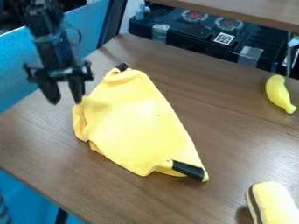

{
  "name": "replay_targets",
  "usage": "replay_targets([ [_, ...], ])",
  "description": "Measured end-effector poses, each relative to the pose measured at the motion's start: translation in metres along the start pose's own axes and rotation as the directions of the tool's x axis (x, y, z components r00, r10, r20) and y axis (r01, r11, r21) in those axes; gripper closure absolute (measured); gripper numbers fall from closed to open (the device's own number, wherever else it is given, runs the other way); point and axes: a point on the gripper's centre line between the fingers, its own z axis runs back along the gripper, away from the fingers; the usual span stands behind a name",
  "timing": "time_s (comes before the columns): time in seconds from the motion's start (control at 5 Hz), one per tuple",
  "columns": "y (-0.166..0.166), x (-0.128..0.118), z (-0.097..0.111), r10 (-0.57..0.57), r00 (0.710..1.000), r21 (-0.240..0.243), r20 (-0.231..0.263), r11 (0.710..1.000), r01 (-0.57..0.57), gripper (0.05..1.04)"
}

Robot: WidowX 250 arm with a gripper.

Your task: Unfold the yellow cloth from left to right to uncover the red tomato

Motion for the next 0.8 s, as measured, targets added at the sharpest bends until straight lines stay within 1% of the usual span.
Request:
replay_targets([
  [0.2, 0.004, -0.006, -0.008, -0.004, 1.0, 0.025, -0.004, 1.0, 0.004, 0.083],
  [0.4, 0.007, -0.01, -0.025, 0.003, 1.0, 0.045, -0.029, 0.999, -0.002, 0.082],
  [0.6, 0.003, -0.008, -0.027, -0.013, 1.0, 0.051, -0.014, 0.999, 0.013, 0.082],
  [0.8, -0.002, -0.009, -0.034, -0.015, 1.0, 0.054, -0.027, 0.998, 0.016, 0.137],
])
